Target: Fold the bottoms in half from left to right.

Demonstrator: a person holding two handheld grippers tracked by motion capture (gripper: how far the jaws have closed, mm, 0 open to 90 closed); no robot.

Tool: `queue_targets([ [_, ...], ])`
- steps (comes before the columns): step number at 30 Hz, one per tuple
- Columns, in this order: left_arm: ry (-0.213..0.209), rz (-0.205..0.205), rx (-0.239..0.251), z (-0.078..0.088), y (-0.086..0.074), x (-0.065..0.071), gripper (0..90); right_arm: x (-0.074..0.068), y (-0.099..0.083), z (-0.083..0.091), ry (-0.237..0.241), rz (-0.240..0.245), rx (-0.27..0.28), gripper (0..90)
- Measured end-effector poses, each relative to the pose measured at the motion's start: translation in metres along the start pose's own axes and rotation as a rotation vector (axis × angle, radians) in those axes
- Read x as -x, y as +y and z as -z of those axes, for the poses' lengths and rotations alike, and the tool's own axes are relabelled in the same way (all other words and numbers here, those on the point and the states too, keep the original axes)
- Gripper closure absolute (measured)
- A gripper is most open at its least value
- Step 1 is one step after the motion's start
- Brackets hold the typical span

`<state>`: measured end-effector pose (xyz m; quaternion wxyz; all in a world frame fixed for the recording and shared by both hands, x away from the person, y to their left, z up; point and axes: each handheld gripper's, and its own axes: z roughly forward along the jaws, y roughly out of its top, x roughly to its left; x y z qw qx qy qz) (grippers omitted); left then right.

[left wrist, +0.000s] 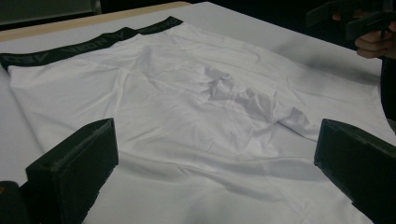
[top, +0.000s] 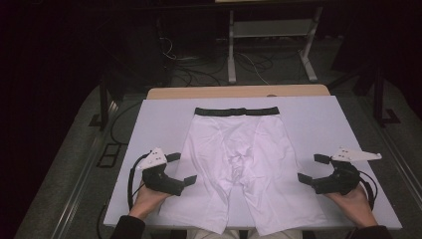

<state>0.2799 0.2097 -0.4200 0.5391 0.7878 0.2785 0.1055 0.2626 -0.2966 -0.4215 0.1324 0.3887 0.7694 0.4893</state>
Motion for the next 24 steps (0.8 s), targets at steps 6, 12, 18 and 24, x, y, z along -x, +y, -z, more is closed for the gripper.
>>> queue_targets([
  [6,-0.013,0.001,-0.002,-0.0013,-0.0001,0.0014,0.0,-0.0005,0.0000,0.0009,-0.001,0.000,0.003,0.0],
  [12,-0.011,-0.004,-0.001,-0.0012,-0.0001,0.0020,0.0,-0.0032,0.0019,0.0003,-0.002,0.009,0.003,0.0],
  [18,-0.008,-0.004,-0.006,-0.0014,-0.0005,0.0028,0.0,-0.0053,0.0039,0.0001,-0.007,0.015,0.001,0.0],
  [24,-0.003,-0.005,-0.002,0.0001,-0.0010,0.0044,0.0,-0.0089,0.0083,-0.0008,-0.016,0.022,-0.006,0.0],
])
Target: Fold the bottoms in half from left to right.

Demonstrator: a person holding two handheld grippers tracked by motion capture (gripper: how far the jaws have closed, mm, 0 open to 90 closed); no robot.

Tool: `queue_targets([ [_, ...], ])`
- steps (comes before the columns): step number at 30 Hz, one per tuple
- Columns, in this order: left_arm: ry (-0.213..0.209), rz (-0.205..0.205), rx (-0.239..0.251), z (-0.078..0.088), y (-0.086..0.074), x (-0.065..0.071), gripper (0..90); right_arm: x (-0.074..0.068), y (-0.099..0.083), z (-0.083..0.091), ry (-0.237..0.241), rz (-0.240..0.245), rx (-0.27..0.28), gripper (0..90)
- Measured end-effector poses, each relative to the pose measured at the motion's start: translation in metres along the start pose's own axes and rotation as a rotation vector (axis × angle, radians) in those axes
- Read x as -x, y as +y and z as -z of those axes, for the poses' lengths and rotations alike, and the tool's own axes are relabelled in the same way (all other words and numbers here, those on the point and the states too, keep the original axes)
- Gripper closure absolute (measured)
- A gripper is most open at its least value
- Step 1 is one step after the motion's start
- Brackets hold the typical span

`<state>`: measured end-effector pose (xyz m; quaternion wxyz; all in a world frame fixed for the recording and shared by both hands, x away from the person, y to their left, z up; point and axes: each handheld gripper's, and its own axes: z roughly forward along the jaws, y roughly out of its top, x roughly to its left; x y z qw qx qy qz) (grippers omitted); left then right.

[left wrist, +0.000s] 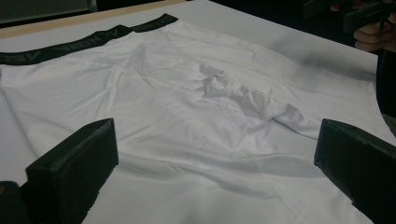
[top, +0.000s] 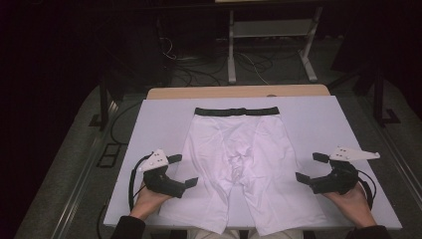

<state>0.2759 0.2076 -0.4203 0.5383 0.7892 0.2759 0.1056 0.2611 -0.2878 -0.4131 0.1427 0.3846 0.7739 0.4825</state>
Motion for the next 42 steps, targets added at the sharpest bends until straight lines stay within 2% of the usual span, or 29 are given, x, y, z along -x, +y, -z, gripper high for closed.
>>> queue_targets([
  [10,-0.005,0.001,0.001,-0.001,-0.001,0.001,0.0,-0.001,0.013,-0.003,0.005,0.005,-0.004,0.0],
  [22,-0.012,-0.006,-0.003,-0.003,-0.001,0.002,0.0,0.000,0.034,-0.016,0.021,0.018,-0.011,0.0],
  [42,-0.029,-0.013,-0.013,-0.009,-0.001,0.004,0.0,-0.002,0.055,-0.037,0.050,0.047,-0.039,0.0],
])
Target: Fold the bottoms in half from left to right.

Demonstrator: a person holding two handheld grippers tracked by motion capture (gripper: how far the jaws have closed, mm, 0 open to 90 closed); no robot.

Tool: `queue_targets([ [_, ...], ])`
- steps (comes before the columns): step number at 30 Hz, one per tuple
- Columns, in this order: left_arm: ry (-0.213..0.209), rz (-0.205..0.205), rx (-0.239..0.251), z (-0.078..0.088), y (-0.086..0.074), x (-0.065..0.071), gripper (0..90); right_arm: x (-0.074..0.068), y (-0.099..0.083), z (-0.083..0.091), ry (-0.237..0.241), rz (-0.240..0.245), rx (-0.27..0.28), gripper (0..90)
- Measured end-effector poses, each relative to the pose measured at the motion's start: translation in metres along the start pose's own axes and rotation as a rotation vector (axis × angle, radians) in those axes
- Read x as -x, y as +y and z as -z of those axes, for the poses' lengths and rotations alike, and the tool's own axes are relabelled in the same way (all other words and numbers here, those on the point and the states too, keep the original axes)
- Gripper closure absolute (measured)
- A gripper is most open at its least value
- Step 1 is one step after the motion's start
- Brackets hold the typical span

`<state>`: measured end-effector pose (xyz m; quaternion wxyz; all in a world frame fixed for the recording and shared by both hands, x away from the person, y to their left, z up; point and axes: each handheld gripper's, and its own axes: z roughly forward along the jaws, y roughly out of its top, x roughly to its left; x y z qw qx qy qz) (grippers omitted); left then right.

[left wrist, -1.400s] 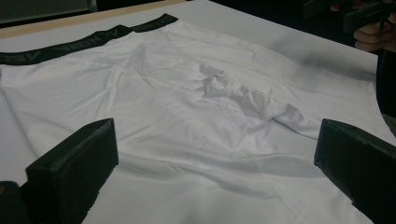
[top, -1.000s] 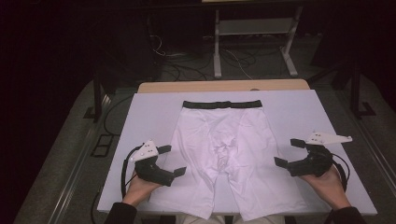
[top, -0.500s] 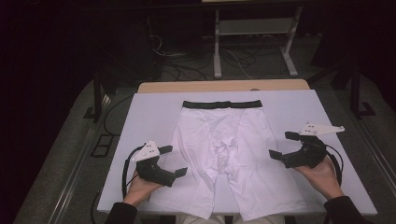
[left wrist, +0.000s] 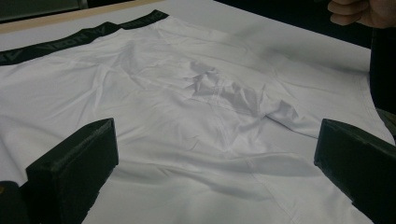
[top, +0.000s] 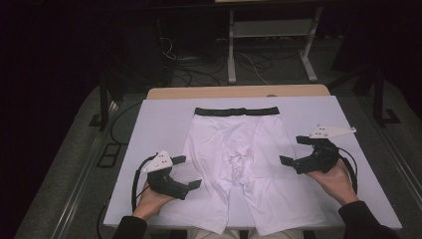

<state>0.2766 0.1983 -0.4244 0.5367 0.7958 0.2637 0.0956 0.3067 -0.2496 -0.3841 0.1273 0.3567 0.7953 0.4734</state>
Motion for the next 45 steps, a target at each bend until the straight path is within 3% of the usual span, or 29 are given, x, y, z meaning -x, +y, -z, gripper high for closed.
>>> queue_targets([
  [25,-0.013,-0.003,0.004,-0.001,0.001,0.000,0.0,-0.003,0.046,-0.037,0.021,0.041,-0.003,0.0],
  [45,-0.013,0.000,0.007,0.000,0.001,0.000,0.0,0.001,0.067,-0.064,0.031,0.050,-0.027,0.0],
])
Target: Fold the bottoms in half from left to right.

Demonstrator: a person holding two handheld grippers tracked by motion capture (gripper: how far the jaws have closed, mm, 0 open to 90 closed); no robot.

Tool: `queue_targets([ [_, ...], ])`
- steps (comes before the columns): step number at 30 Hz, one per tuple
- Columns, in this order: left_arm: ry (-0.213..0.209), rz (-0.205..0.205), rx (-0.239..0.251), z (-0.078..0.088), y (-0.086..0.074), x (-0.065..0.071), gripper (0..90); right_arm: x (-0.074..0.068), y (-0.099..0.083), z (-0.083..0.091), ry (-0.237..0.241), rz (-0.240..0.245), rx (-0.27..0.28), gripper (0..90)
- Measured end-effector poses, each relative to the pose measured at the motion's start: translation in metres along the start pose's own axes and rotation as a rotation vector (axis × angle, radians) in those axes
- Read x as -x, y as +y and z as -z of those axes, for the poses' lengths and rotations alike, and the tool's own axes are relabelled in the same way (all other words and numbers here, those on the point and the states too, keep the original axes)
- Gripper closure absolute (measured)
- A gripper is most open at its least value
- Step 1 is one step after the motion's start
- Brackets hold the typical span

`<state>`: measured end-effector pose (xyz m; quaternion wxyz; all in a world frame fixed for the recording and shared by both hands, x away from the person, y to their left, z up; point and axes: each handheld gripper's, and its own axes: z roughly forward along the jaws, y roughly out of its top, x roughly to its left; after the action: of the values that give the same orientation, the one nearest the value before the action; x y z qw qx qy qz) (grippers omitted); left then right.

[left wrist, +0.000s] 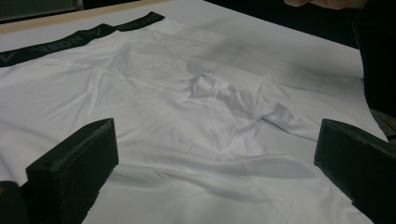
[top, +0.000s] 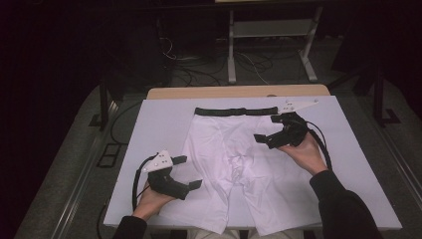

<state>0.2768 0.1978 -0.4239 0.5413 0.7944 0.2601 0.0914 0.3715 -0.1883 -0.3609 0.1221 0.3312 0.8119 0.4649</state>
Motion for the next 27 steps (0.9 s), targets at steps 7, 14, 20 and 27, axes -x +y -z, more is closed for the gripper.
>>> queue_targets([
  [7,0.001,0.000,0.000,0.000,0.000,0.000,0.0,0.000,0.009,-0.007,0.003,0.004,0.001,0.0],
  [14,0.001,-0.001,0.001,0.000,0.000,0.000,0.0,-0.001,0.018,-0.014,0.010,0.018,0.003,0.0],
  [20,0.001,-0.001,0.003,0.001,0.000,0.000,0.0,-0.003,0.028,-0.022,0.019,0.027,0.007,0.0],
  [27,-0.001,0.000,0.003,0.001,0.000,0.000,0.0,-0.006,0.037,-0.035,0.025,0.040,0.006,0.0],
])
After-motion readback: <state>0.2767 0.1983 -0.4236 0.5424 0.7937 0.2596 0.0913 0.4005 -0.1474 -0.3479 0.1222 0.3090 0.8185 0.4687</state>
